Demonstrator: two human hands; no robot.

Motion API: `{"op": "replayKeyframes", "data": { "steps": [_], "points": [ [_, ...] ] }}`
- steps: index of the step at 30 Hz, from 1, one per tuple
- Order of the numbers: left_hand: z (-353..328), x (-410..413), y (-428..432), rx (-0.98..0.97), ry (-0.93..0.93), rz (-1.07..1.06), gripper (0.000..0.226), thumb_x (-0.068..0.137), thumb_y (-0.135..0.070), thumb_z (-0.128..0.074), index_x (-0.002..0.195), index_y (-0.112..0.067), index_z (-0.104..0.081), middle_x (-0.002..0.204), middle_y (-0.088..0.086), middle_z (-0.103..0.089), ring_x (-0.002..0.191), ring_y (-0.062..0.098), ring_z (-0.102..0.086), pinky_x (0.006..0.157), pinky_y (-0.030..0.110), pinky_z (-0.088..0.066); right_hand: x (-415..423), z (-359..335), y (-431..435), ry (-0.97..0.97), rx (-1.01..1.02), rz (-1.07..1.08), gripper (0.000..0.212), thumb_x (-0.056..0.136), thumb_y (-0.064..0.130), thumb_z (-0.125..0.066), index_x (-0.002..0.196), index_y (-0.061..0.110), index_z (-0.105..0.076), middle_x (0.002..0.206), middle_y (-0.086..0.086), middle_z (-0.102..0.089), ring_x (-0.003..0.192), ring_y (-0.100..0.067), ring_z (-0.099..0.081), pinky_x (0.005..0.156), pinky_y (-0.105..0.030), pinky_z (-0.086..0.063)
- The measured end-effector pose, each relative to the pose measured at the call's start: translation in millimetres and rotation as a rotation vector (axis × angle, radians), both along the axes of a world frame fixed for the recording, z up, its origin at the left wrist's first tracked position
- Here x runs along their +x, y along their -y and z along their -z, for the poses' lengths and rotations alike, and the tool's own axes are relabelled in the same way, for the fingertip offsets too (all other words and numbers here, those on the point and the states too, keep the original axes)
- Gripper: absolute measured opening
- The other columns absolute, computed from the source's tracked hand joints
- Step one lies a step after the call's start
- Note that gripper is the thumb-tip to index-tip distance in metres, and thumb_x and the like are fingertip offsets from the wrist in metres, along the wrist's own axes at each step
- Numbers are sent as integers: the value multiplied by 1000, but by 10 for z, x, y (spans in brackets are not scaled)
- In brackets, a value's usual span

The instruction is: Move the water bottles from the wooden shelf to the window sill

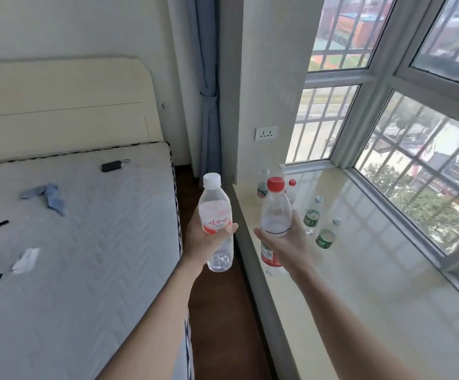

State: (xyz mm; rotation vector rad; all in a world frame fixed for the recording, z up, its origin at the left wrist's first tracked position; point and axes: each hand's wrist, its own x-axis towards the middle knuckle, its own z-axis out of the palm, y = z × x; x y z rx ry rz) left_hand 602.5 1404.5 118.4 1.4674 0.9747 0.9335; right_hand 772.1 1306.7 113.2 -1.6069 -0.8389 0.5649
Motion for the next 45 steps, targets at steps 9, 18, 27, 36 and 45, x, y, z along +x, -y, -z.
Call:
{"op": "replayKeyframes", "data": {
  "steps": [9, 18, 27, 36, 45],
  "points": [
    [39, 473, -1077, 11, 10, 28, 50, 74, -8, -84, 113, -23, -58, 98, -2, -68, 85, 1, -67, 71, 16, -55, 491, 120, -1087, 30, -50, 27, 61, 58, 48, -85, 111, 36, -57, 103, 5, -70, 99, -19, -68, 88, -52, -56],
    [90, 1494, -2265, 18, -42, 142, 53, 72, -1, -84, 105, -32, -56, 96, -6, -66, 81, -7, -65, 66, 11, -51, 1346, 194, -2155, -61, -45, 114, 70, 60, 41, -85, 121, 25, -55, 102, 11, -66, 100, -16, -68, 90, -50, -57],
    [124, 2644, -2972, -6, -30, 383, 52, 64, -10, -89, 106, -24, -60, 92, -6, -69, 86, 3, -68, 72, 19, -54, 2109, 214, -2507, -82, -73, 352, 46, 61, 40, -86, 94, 33, -54, 83, 10, -68, 78, -14, -69, 74, -44, -59],
    [457, 3595, -2898, -103, -138, 774, 62, 63, -28, -93, 112, -13, -59, 96, 13, -70, 90, 37, -70, 78, 51, -58, 2439, 429, -2001, -127, -109, 791, 56, 52, 49, -84, 95, 38, -52, 86, 8, -65, 84, -17, -67, 78, -44, -57],
    [934, 3817, -2353, -163, -231, 1073, 50, 69, -4, -87, 109, -18, -60, 94, -5, -72, 83, -1, -70, 67, 12, -51, 2263, 866, -1544, -261, -107, 1059, 60, 49, 50, -86, 99, 36, -55, 88, 10, -68, 87, -13, -67, 78, -40, -58]
  ]
}}
